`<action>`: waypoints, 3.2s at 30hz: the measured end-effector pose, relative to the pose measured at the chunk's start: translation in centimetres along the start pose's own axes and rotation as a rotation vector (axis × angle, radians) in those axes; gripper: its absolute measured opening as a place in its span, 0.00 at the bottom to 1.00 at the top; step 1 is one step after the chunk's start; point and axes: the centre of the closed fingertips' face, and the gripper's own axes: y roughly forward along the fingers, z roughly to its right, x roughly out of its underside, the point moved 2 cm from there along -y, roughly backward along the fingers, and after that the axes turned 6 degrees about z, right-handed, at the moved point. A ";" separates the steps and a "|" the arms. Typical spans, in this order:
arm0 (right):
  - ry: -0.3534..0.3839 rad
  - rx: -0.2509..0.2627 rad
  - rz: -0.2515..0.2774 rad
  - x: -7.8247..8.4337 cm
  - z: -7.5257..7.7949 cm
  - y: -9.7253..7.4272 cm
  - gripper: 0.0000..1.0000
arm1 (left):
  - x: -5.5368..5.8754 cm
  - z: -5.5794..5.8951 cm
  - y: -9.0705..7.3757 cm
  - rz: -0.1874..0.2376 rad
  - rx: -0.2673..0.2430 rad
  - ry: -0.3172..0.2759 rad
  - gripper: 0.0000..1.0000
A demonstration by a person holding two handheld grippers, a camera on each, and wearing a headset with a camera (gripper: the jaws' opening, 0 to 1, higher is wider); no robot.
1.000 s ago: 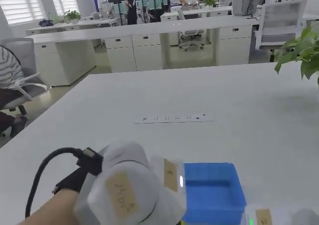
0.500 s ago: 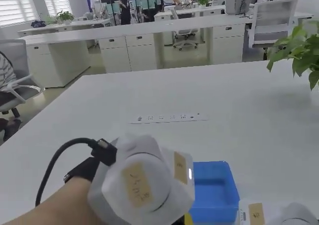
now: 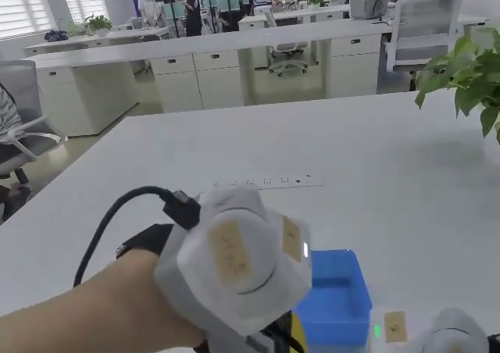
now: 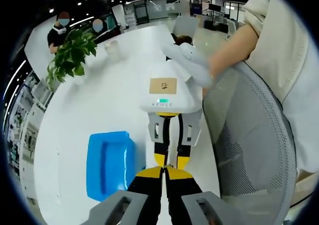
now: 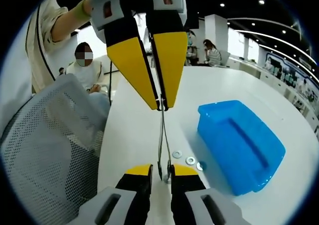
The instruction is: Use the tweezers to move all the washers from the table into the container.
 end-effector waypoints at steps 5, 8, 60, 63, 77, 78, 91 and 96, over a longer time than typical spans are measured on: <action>0.004 0.001 0.006 -0.2 0.1 0.0 0.12 | -0.1 -0.4 0.2 -0.015 0.046 -0.014 0.00; 0.008 0.001 0.019 -0.4 0.1 -0.1 0.12 | 0.0 -0.4 0.2 -0.033 0.078 -0.018 0.00; 0.162 -0.001 0.115 -1.6 0.5 -0.3 0.03 | 1.3 0.3 -3.1 0.358 -0.220 -0.388 0.36; 0.210 -0.013 0.134 -1.7 0.5 -0.3 0.03 | 1.9 0.7 -3.8 0.416 -0.316 -0.455 0.43; 0.455 -0.001 0.271 -2.6 2.1 -1.7 0.03 | 4.4 3.0 -6.2 0.695 -0.634 -0.750 0.78; 0.469 0.005 0.290 -2.8 2.3 -1.9 0.03 | 4.5 3.0 -6.5 0.713 -0.666 -0.753 0.81; 0.449 0.080 0.403 -4.4 4.1 -4.8 0.03 | 6.1 2.4 -7.7 0.719 -0.901 -0.717 0.93; 0.417 0.121 0.364 -4.8 5.0 -5.8 0.03 | 6.3 2.5 -8.3 0.712 -0.929 -0.711 0.88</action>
